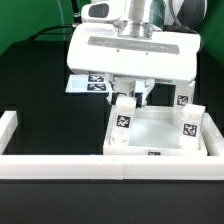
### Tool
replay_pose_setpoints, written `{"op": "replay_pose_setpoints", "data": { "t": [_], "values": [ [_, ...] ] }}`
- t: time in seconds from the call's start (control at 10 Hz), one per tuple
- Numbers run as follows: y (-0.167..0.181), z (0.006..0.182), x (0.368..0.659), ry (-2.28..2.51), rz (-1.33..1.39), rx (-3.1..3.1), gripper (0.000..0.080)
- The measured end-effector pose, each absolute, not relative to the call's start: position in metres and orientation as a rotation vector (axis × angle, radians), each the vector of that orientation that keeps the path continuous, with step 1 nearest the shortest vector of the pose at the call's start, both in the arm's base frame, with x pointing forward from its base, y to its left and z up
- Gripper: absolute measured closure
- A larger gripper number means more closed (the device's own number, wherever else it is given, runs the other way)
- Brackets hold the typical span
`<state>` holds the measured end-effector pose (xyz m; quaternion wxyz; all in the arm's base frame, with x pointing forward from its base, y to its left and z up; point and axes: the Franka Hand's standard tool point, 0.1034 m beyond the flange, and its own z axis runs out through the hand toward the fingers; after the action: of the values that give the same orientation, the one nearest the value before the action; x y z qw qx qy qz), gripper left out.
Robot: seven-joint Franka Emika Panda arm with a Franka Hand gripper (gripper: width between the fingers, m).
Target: Assemble square table
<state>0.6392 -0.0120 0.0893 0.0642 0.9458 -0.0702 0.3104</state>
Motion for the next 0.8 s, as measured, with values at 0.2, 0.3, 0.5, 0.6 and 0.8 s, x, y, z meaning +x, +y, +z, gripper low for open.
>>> {"op": "replay_pose_setpoints", "data": {
  "t": [0.2,0.3,0.5,0.6,0.8],
  "values": [
    [-0.0121,0.0891,0.6391,-0.208,0.936,2.855,0.0291],
    [-0.0121,0.089,0.6391,-0.206,0.936,2.855,0.018],
    [-0.0121,0.0888,0.639,-0.197,0.934,2.854,0.0155],
    [-0.0122,0.0888,0.639,-0.193,0.934,2.854,0.0155],
    [-0.0126,0.0891,0.6391,-0.182,0.932,2.852,0.015]
  ]
}}
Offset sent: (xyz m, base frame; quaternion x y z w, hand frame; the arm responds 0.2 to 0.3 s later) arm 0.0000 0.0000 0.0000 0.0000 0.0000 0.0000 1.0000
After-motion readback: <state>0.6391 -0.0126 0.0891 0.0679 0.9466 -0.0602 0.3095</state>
